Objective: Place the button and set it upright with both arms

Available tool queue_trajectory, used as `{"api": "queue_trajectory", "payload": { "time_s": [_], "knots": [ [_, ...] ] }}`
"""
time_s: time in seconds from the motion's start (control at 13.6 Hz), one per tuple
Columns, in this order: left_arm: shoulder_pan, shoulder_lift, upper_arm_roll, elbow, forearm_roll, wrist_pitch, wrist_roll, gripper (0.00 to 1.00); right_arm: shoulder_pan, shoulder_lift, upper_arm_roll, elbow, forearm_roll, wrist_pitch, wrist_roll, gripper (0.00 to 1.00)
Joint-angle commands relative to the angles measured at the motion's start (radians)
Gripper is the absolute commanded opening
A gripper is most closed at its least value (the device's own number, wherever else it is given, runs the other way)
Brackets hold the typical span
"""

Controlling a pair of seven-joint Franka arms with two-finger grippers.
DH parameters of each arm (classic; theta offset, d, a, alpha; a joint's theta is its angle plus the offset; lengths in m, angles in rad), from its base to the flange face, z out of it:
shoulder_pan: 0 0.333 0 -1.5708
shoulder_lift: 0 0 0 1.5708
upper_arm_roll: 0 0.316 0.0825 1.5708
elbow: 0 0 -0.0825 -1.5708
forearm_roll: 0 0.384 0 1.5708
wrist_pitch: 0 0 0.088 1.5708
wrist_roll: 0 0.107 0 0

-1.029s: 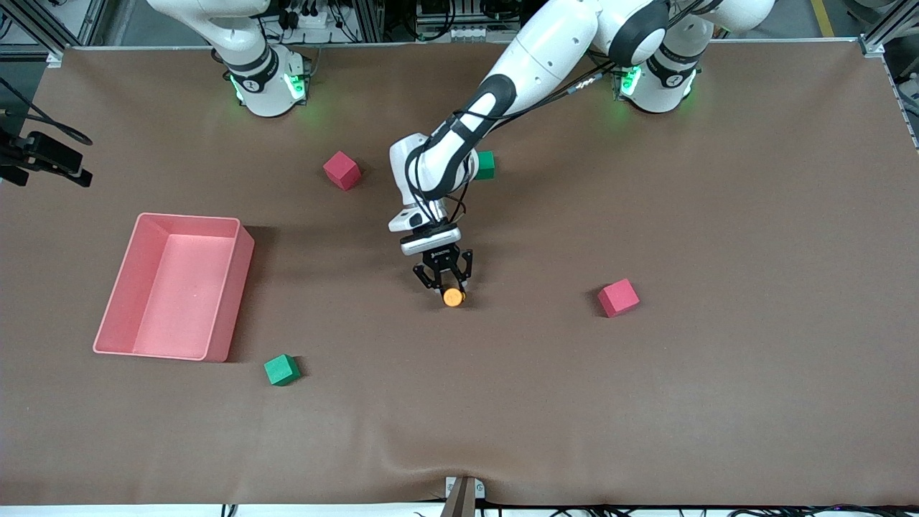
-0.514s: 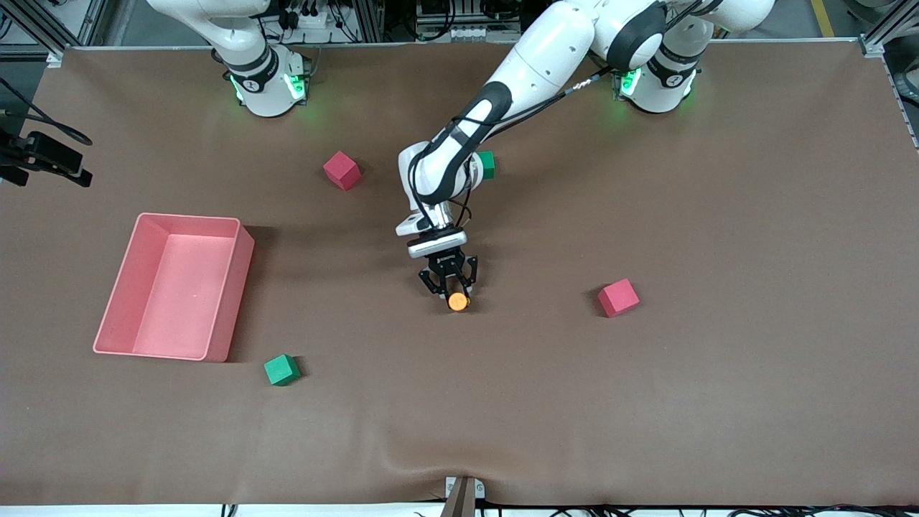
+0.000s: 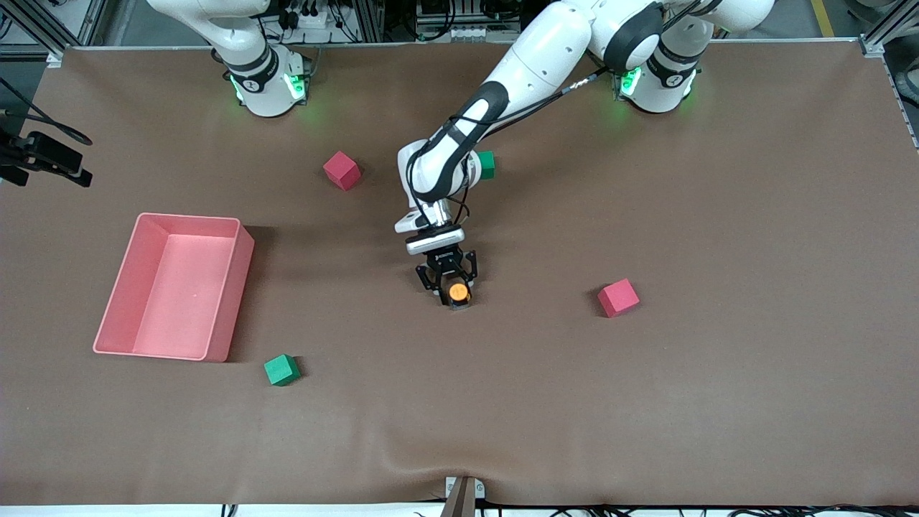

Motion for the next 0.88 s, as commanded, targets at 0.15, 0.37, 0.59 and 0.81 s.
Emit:
{"api": "queue_trajectory", "payload": {
  "time_s": [0.15, 0.37, 0.59, 0.81],
  "knots": [
    [-0.023, -0.091, -0.057, 0.034, -0.228, -0.017, 0.055, 1.00, -0.012, 0.003, 0.009, 0.011, -0.002, -0.005, 0.003, 1.00],
    [-0.029, -0.200, -0.065, 0.032, -0.411, -0.041, 0.123, 1.00, -0.012, 0.003, 0.009, 0.011, -0.001, -0.005, 0.003, 1.00],
    [-0.021, -0.332, -0.077, 0.032, -0.577, -0.120, 0.267, 1.00, -0.012, 0.003, 0.009, 0.011, -0.001, -0.004, 0.003, 1.00],
    [0.037, -0.466, -0.066, 0.031, -0.732, -0.184, 0.432, 1.00, -0.012, 0.003, 0.009, 0.013, -0.001, -0.004, 0.003, 1.00]
  ]
}}
